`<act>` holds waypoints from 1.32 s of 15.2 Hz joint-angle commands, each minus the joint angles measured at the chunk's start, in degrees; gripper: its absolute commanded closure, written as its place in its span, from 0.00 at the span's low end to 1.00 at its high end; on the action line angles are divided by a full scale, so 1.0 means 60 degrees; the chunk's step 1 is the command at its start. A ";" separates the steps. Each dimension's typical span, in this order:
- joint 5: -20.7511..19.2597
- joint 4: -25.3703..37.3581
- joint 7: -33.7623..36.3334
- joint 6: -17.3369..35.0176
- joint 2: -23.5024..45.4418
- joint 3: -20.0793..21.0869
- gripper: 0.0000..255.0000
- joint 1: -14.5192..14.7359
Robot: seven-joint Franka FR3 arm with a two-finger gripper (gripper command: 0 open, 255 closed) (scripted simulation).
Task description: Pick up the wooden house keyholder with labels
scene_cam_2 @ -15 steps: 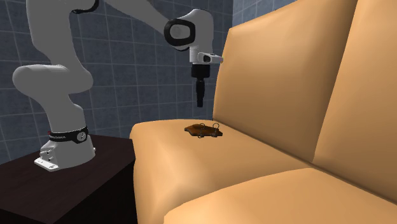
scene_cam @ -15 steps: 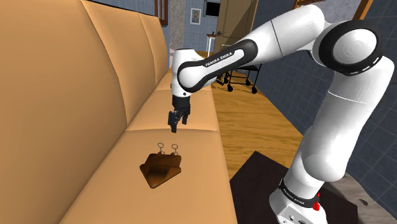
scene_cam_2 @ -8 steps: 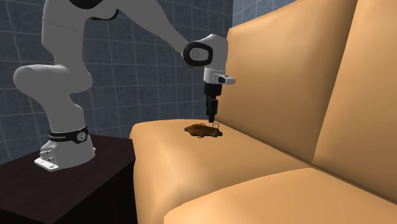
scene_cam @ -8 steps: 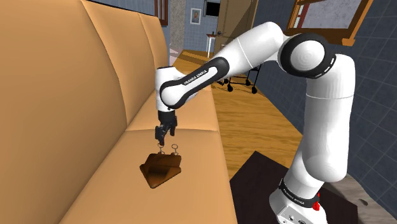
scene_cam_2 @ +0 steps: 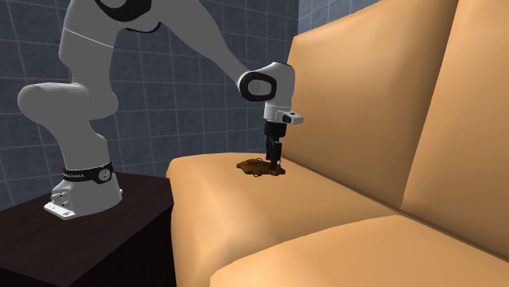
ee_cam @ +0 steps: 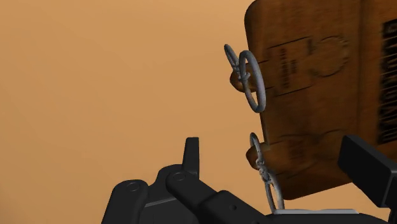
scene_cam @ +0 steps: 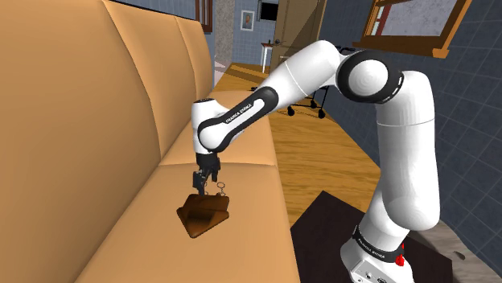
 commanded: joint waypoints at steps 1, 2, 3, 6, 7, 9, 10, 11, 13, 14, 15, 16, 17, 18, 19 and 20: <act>-0.0028 -0.0007 0.0002 0.0153 0.0143 -0.0017 0.00 0.0010; -0.0028 -0.0005 0.0002 0.0152 0.0145 -0.0017 0.00 0.0010; -0.0027 -0.0003 -0.0009 0.0147 0.0142 -0.0020 1.00 0.0002; -0.0027 0.0003 -0.0013 0.0144 0.0145 -0.0021 1.00 -0.0001; -0.0027 0.0002 -0.0013 0.0145 0.0144 -0.0021 1.00 0.0000; -0.0026 -0.0001 -0.0014 0.0144 0.0141 -0.0021 1.00 -0.0002; -0.0026 -0.0002 -0.0014 0.0145 0.0140 -0.0021 1.00 -0.0002; -0.0026 -0.0003 -0.0014 0.0146 0.0140 -0.0021 1.00 -0.0001; -0.0011 0.0012 -0.0003 0.0051 0.0060 -0.0008 1.00 0.0003; 0.0005 0.0030 -0.0007 -0.0050 -0.0024 0.0001 1.00 -0.0005; 0.0021 0.0051 -0.0011 -0.0152 -0.0106 0.0010 1.00 -0.0013; 0.0037 0.0075 -0.0016 -0.0254 -0.0187 0.0019 1.00 -0.0020; 0.0052 0.0104 -0.0019 -0.0359 -0.0263 0.0026 1.00 -0.0027; 0.0067 0.0132 -0.0023 -0.0464 -0.0341 0.0034 1.00 -0.0034; 0.0082 0.0162 -0.0027 -0.0569 -0.0417 0.0042 1.00 -0.0040; 0.0097 0.0194 -0.0030 -0.0674 -0.0492 0.0049 1.00 -0.0046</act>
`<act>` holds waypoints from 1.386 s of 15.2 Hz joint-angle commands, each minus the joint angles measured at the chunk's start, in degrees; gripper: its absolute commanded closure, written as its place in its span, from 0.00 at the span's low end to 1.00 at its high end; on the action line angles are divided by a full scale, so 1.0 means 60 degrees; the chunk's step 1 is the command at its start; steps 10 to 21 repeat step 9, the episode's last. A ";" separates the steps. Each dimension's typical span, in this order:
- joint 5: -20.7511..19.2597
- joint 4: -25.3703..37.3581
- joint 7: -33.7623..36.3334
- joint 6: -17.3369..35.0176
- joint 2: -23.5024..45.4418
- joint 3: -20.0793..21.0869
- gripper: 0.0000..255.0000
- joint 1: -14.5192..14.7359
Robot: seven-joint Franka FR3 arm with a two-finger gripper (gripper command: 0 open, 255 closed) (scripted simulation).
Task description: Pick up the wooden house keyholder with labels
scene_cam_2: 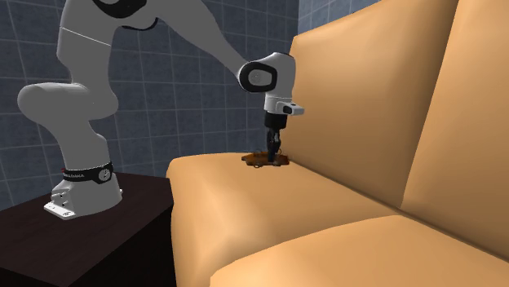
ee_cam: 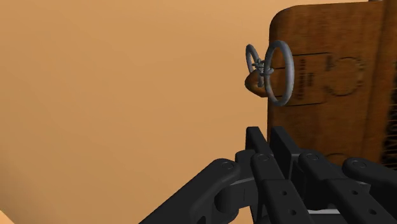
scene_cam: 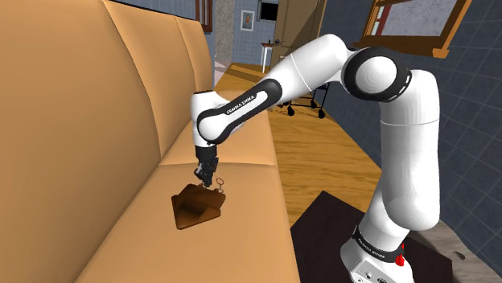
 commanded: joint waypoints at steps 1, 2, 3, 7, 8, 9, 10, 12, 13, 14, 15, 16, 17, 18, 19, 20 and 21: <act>0.0035 0.0045 -0.0029 -0.0214 -0.0172 0.0010 1.00 -0.0029; 0.0049 0.0081 -0.0033 -0.0321 -0.0243 0.0016 1.00 -0.0035; 0.0063 0.0120 -0.0035 -0.0429 -0.0313 0.0022 1.00 -0.0041; 0.0115 0.0295 -0.0045 -0.0864 -0.0578 0.0044 1.00 -0.0061; 0.0117 0.0300 -0.0045 -0.0880 -0.0589 0.0045 1.00 -0.0062; 0.0117 0.0301 -0.0045 -0.0881 -0.0588 0.0045 1.00 -0.0062; 0.0117 0.0301 -0.0045 -0.0881 -0.0588 0.0045 1.00 -0.0062; 0.0117 0.0301 -0.0045 -0.0881 -0.0588 0.0045 1.00 -0.0062; 0.0117 0.0301 -0.0045 -0.0881 -0.0588 0.0045 1.00 -0.0062; 0.0117 0.0301 -0.0045 -0.0881 -0.0588 0.0045 1.00 -0.0062; 0.0117 0.0301 -0.0045 -0.0881 -0.0588 0.0045 1.00 -0.0062; 0.0117 0.0301 -0.0045 -0.0881 -0.0588 0.0045 1.00 -0.0062; 0.0117 0.0301 -0.0045 -0.0881 -0.0588 0.0045 1.00 -0.0062; 0.0117 0.0301 -0.0045 -0.0881 -0.0588 0.0045 1.00 -0.0062; 0.0117 0.0301 -0.0045 -0.0881 -0.0588 0.0045 1.00 -0.0062; 0.0117 0.0301 -0.0045 -0.0881 -0.0588 0.0045 1.00 -0.0062; 0.0117 0.0301 -0.0045 -0.0881 -0.0588 0.0045 1.00 -0.0062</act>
